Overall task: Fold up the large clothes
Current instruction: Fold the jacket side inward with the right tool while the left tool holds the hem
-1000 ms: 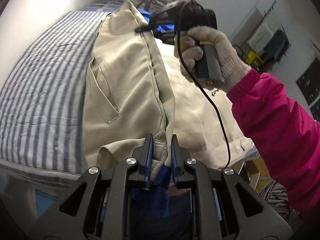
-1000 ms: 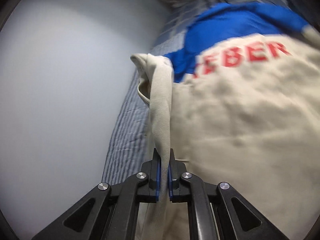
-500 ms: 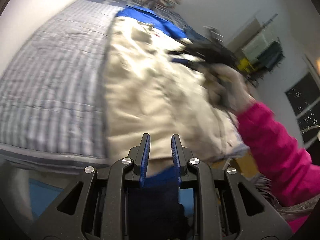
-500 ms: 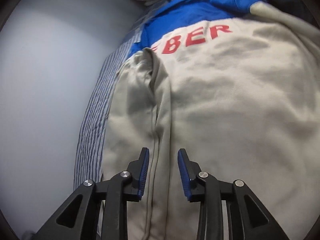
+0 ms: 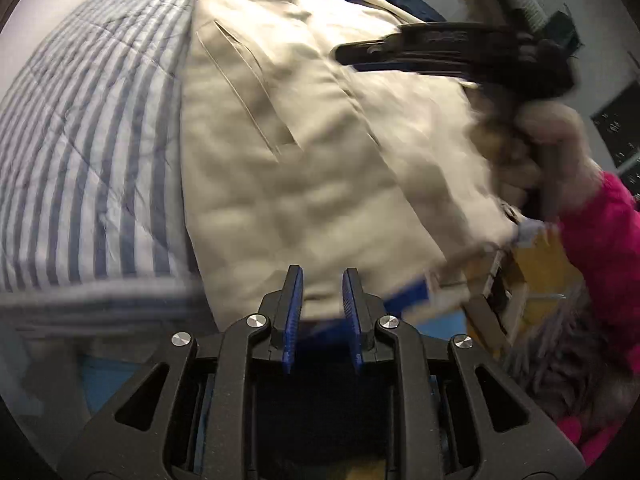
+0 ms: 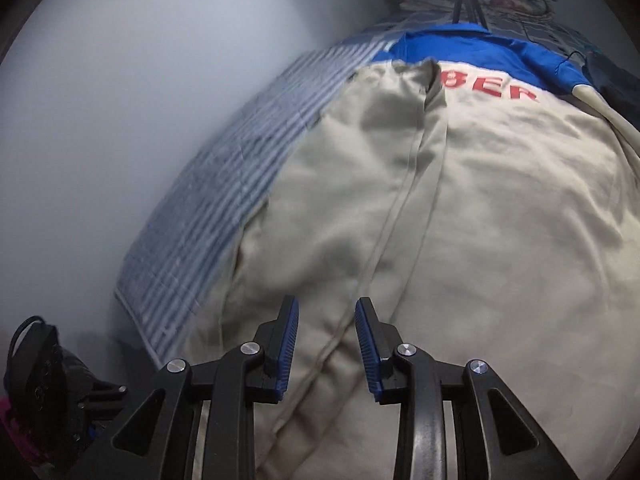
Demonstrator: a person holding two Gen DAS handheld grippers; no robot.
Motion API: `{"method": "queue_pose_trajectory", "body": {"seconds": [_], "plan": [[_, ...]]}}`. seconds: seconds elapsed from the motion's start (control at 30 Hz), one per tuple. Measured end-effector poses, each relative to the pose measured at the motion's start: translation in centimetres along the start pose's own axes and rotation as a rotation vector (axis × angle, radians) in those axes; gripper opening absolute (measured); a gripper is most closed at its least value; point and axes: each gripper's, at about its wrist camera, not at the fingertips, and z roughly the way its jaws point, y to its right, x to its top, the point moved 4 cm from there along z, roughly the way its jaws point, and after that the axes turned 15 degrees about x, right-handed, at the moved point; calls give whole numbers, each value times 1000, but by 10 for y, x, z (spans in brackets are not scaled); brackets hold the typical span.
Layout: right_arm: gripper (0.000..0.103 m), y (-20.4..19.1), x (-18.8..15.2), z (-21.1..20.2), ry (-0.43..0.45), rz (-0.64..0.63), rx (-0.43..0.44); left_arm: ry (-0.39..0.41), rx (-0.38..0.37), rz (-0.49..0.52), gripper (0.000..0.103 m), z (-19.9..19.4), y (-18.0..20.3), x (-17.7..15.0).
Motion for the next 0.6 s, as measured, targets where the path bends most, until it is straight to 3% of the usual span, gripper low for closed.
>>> {"method": "queue_pose_trajectory", "body": {"seconds": [0.07, 0.13, 0.17, 0.23, 0.27, 0.6], "plan": [[32, 2, -9, 5, -35, -1, -33, 47, -22, -52, 20, -22, -14, 0], [33, -1, -19, -1, -47, 12, -22, 96, 5, -99, 20, -40, -38, 4], [37, -1, -22, -4, -51, 25, -23, 107, 18, -108, 20, -45, -47, 5], [64, -6, -34, -14, -52, 66, -13, 110, 37, -150, 20, -48, -65, 6], [66, -9, -39, -19, -53, 83, -2, 105, 34, -169, 20, -49, -71, 6], [67, -37, -112, -6, -220, 304, 178, 79, 6, -209, 20, -30, -83, 3]]}}
